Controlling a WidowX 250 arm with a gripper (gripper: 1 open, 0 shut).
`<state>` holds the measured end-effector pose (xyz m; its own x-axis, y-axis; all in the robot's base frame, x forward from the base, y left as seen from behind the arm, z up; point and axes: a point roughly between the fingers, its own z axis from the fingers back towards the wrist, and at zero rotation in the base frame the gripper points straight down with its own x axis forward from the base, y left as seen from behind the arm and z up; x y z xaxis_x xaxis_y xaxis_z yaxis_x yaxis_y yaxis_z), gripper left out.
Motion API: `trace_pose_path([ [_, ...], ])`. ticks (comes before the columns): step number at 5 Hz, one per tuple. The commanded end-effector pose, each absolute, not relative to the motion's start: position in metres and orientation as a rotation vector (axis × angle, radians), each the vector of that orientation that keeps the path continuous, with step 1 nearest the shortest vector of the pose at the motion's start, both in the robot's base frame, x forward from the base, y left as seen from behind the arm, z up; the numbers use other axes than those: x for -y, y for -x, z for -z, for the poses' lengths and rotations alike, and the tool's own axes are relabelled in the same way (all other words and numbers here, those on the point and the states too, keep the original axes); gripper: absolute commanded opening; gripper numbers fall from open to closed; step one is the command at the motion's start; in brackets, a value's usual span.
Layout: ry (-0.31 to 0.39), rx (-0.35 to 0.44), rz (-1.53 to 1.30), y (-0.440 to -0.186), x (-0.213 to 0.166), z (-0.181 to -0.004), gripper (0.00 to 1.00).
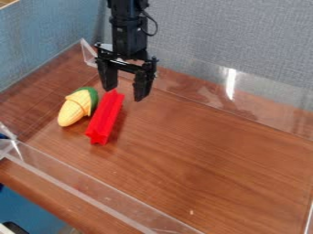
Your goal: Push the yellow object to the left side of the table
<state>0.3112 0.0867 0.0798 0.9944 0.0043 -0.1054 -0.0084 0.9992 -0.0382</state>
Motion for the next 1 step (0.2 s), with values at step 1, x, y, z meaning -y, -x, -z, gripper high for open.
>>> trace_pose_path([
  [1,0.016,-0.036,0.017,-0.3161,-0.0831,-0.104,1.0],
])
